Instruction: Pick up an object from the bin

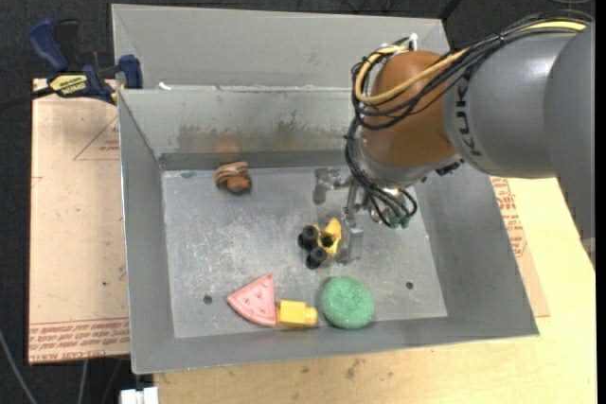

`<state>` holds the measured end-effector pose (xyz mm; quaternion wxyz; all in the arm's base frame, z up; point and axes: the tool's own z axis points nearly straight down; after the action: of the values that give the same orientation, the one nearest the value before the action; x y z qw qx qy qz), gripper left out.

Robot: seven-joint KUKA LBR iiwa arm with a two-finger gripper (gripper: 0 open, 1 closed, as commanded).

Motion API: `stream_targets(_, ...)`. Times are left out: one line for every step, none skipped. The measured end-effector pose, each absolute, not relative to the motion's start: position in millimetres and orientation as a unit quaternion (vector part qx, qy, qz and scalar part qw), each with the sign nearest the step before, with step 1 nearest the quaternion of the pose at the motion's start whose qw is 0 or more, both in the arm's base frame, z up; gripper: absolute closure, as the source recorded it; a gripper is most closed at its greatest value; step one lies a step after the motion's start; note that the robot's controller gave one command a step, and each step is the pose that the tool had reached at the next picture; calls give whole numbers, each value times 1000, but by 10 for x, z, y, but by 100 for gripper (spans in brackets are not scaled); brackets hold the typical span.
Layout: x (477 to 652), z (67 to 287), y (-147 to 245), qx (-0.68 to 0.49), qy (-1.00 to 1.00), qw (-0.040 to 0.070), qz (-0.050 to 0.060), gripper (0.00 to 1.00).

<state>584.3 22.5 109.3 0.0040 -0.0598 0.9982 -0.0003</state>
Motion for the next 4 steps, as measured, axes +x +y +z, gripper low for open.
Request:
stream_targets(5249, 797, 433, -16, 1000, 0, 1, 100)
stream_targets(5249, 797, 433, -16, 1000, 0, 0, 0)
stream_targets(5249, 797, 434, -16, 1000, 0, 0, 0)
stream_targets(5166, 1175, 259, -50, 999, -3, 1, 0)
